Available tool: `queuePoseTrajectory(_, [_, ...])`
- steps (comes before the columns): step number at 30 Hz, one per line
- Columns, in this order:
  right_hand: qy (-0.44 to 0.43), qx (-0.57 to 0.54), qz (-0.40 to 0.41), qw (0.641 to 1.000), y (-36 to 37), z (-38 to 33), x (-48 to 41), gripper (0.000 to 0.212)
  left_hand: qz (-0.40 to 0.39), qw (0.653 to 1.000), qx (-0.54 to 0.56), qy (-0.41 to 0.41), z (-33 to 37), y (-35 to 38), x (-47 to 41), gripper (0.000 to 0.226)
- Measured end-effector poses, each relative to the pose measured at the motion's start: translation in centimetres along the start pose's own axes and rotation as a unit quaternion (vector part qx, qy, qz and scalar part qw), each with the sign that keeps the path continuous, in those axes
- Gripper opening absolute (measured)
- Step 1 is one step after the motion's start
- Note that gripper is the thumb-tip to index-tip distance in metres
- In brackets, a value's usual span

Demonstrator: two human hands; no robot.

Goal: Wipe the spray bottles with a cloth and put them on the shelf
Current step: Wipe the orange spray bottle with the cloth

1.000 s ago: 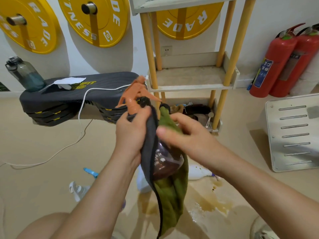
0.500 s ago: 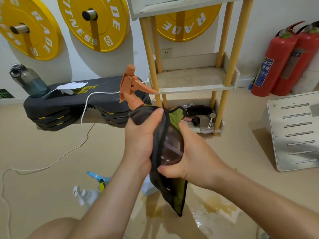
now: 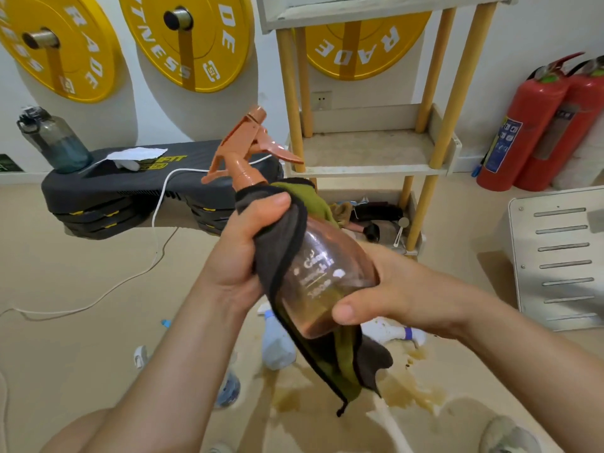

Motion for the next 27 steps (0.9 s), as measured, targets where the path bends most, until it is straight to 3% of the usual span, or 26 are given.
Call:
queuePoseTrajectory(2, [-0.013, -0.067, -0.017, 0.998, 0.6, 0.0, 0.1, 0.078, -0.064, 0.998, 0.011, -0.012, 0.2, 0.2, 0.2, 0.041])
queuePoseTrajectory(3, [-0.015, -0.061, 0.003, 0.998, 0.7, 0.1, 0.0, 0.076, -0.054, 0.998, 0.024, -0.02, 0.0, 0.3, 0.1, 0.04])
queuePoseTrajectory(6, [-0.009, 0.046, 0.115, 0.992, 0.1, 0.5, -0.3, 0.076, 0.111, 0.993, 0.029, -0.027, -1.5, 0.7, -0.7, 0.062])
queuePoseTrajectory(9, [-0.016, 0.192, 0.208, 0.959, 0.3, 0.9, -0.2, 0.073, 0.264, 0.965, 0.001, 0.007, -3.6, 1.8, -0.3, 0.053])
queuePoseTrajectory(12, [-0.067, 0.239, 0.254, 0.935, 0.5, 1.0, -0.2, 0.074, 0.25, 0.968, 0.01, 0.023, -4.6, 2.5, 0.1, 0.058])
queuePoseTrajectory(14, [-0.092, 0.149, 0.274, 0.946, 0.0, 1.1, -0.4, 0.072, 0.191, 0.981, 0.022, 0.028, -5.1, 3.1, 0.2, 0.068])
queuePoseTrajectory(16, [-0.106, 0.041, 0.284, 0.952, -0.4, 1.0, -0.6, 0.063, 0.152, 0.988, 0.013, 0.039, -5.7, 3.7, 0.3, 0.064])
queuePoseTrajectory(18, [-0.098, -0.005, 0.277, 0.956, -0.5, 1.0, -0.8, 0.06, 0.141, 0.988, 0.008, 0.055, -5.6, 3.8, 0.3, 0.053])
queuePoseTrajectory(20, [-0.059, 0.019, 0.234, 0.97, -0.6, 1.3, -1.0, 0.058, 0.126, 0.99, 0.007, 0.056, -4.7, 3.3, 0.3, 0.051])
queuePoseTrajectory(24, [0.026, 0.242, 0.079, 0.967, -1.6, 0.6, -1.0, 0.086, 0.136, 0.989, -0.044, 0.03, -3.5, 1.8, 0.2, 0.066])
queuePoseTrajectory(27, [0.154, 0.285, -0.026, 0.946, -3.5, -1.6, 0.6, 0.094, 0.137, 0.989, -0.052, 0.018, -4.1, 2.1, 0.1, 0.072])
Point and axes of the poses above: each hand's wrist, its own x-axis away from the middle knuckle, its own y-axis out of the palm, z = x × y, the point moved 3 cm from there along -x, towards the middle knuckle, and after that the axes turned 11 degrees about -y, right-handed, at the moved point
